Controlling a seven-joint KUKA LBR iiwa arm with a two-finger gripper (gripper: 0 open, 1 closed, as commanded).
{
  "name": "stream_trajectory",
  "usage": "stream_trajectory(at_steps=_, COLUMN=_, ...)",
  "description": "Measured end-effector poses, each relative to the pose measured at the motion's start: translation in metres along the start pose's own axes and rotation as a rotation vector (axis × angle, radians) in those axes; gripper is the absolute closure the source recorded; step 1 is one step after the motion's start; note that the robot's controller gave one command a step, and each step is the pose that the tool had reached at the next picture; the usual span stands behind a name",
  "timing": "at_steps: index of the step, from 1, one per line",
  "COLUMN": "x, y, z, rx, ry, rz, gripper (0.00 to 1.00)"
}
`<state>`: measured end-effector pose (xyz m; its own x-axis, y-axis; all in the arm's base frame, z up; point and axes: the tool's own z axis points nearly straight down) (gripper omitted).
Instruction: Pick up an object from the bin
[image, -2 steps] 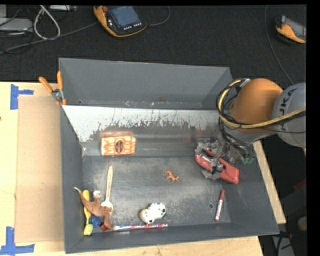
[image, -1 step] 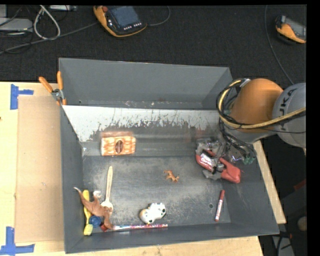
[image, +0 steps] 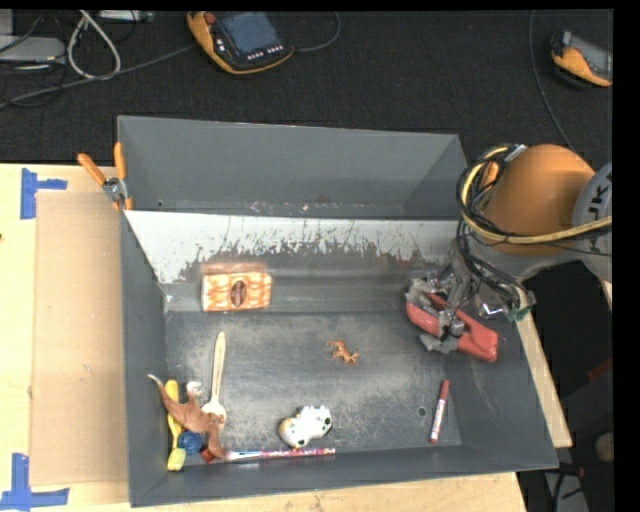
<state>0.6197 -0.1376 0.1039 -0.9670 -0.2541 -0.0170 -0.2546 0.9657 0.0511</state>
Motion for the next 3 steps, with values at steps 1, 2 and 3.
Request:
stream_trajectory(at_steps=1, x=-0.001, y=-0.004, z=-0.015, rx=0.000, ry=0.005, rz=-0.064, gripper=1.00)
stream_trajectory(at_steps=2, x=0.008, y=-0.004, z=-0.029, rx=-0.010, ry=0.003, rz=-0.025, gripper=1.00)
stream_trajectory(at_steps=3, x=0.005, y=-0.002, z=-0.094, rx=-0.004, ry=-0.002, rz=-0.035, gripper=1.00)
